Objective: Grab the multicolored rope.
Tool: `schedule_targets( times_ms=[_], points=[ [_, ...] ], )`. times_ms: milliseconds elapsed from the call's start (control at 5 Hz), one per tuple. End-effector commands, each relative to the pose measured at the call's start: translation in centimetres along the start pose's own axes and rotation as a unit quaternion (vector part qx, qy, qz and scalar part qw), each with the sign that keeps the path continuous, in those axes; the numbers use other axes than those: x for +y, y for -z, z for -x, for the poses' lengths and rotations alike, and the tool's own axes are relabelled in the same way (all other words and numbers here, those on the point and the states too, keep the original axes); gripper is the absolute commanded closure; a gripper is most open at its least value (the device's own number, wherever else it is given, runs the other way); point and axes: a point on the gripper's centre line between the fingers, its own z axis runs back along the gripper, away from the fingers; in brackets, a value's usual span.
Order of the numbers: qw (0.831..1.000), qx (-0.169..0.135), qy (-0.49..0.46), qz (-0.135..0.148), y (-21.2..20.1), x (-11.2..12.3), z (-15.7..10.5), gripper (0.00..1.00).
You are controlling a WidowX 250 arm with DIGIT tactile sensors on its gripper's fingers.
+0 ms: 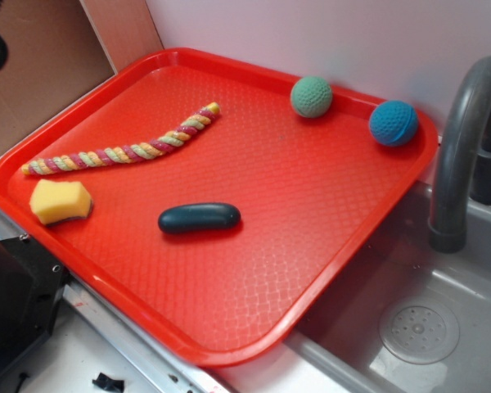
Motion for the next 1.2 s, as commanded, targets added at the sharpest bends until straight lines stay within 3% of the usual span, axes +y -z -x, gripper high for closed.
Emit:
schedule_targets(
  times_ms=[0,400,1000],
  points=[
    [0.994,0.023,0.108,0.022,5.0,3.9,-4.0,0.00],
    [0.981,0.066,0.181,0.029,10.5,3.3,-4.4,0.00],
    [0.978,0.097,0.185,0.026,16.7,3.4,-3.3,0.00]
  ],
)
